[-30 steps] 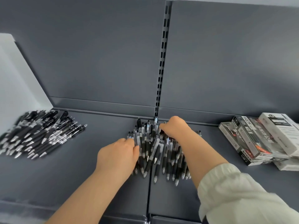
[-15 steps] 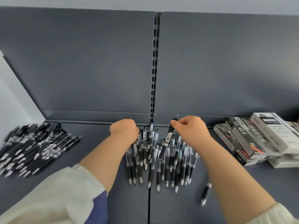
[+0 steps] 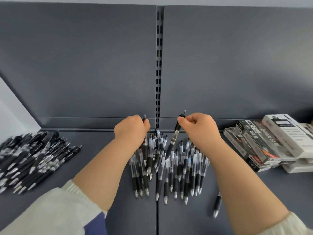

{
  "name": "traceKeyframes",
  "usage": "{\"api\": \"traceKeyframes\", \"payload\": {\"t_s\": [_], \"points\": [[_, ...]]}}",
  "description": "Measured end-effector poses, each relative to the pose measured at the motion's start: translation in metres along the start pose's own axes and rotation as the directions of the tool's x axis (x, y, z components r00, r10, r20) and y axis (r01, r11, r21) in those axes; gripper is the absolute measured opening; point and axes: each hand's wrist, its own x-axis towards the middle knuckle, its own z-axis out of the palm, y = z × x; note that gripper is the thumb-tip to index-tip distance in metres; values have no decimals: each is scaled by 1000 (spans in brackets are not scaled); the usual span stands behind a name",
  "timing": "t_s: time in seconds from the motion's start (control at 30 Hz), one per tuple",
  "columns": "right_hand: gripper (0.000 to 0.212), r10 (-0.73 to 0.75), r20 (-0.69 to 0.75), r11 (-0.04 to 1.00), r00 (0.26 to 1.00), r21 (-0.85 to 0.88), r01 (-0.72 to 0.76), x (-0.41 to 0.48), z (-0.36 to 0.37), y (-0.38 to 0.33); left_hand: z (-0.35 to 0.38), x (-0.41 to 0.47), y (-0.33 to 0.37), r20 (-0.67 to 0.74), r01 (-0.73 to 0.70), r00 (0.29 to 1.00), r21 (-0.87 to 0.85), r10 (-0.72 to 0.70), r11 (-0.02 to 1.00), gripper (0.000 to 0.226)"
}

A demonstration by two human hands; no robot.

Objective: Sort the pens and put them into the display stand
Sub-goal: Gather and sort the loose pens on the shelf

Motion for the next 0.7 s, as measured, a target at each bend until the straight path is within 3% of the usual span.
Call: {"api": "traceKeyframes", "payload": {"t_s": [0.1, 0.2, 0.37, 0.57, 0.7], "points": [[35, -37, 2, 999, 999, 16, 37, 0, 1, -13, -21, -13, -9, -132, -34, 991, -54, 26, 998, 42], [39, -96, 55, 995, 994, 27, 95, -2, 12, -29, -36, -23, -26, -174, -41, 984, -52, 32, 998, 44], [36, -125, 216, 992, 968, -2, 128, -7, 50, -58, -44, -32, -77, -69, -21, 997, -11, 20, 1000, 45], [51, -25, 385, 1000, 922, 27, 15, -15, 118, -100, -54, -31, -160, 5, -12, 1000, 90, 12, 996, 44], [35, 56, 486, 998, 872, 6, -67, -22, 180, -129, -68, -32, -225, 11, -14, 1000, 147, 13, 989, 40]]}}
